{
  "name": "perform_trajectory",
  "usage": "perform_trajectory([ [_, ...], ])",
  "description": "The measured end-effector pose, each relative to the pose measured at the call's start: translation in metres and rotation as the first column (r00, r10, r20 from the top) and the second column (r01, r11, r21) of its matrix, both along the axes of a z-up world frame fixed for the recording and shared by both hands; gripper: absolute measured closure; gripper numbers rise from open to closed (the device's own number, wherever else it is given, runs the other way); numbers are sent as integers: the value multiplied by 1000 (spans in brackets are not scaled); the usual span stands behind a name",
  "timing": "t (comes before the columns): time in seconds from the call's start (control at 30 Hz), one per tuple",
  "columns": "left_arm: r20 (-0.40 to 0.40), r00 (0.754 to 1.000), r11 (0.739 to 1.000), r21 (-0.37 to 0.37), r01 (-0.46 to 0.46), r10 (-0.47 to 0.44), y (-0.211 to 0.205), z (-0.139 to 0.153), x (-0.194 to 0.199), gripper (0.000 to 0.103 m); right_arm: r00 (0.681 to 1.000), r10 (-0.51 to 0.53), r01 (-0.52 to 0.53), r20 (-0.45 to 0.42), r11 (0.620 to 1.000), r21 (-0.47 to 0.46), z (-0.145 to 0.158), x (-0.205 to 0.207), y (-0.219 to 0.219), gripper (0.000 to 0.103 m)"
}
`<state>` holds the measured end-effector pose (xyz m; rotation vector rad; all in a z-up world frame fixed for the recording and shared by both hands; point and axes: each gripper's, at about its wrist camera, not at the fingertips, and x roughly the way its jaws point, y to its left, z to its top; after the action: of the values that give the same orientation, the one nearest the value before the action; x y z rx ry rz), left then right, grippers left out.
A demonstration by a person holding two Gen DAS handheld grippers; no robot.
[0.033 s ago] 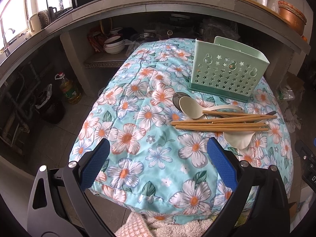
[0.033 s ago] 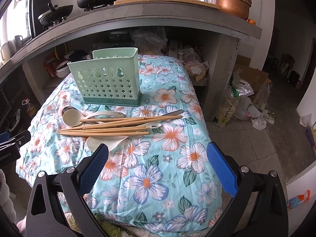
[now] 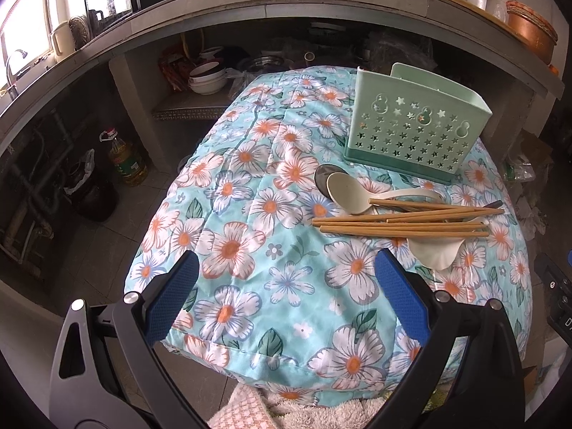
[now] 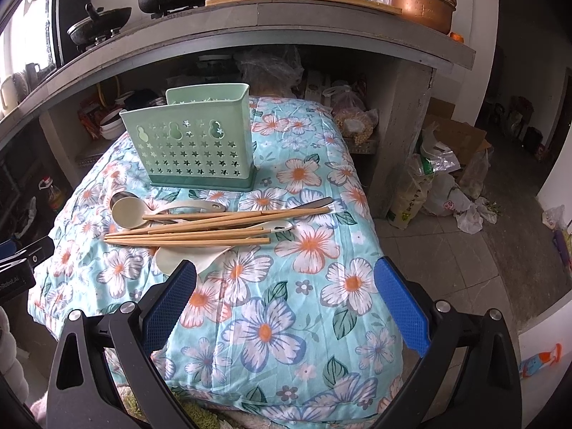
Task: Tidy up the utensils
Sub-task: 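Reach the left tool to the metal spoon and close on its handle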
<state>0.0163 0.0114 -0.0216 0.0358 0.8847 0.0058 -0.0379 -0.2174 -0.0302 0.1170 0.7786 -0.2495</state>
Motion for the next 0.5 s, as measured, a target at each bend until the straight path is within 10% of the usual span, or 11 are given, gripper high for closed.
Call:
perform_trajectory([
  [0.5,-56,997,998,21,59,-58,-6,-25,57,8,997,-77,77,-2,997,0,-14,31,-2,6],
])
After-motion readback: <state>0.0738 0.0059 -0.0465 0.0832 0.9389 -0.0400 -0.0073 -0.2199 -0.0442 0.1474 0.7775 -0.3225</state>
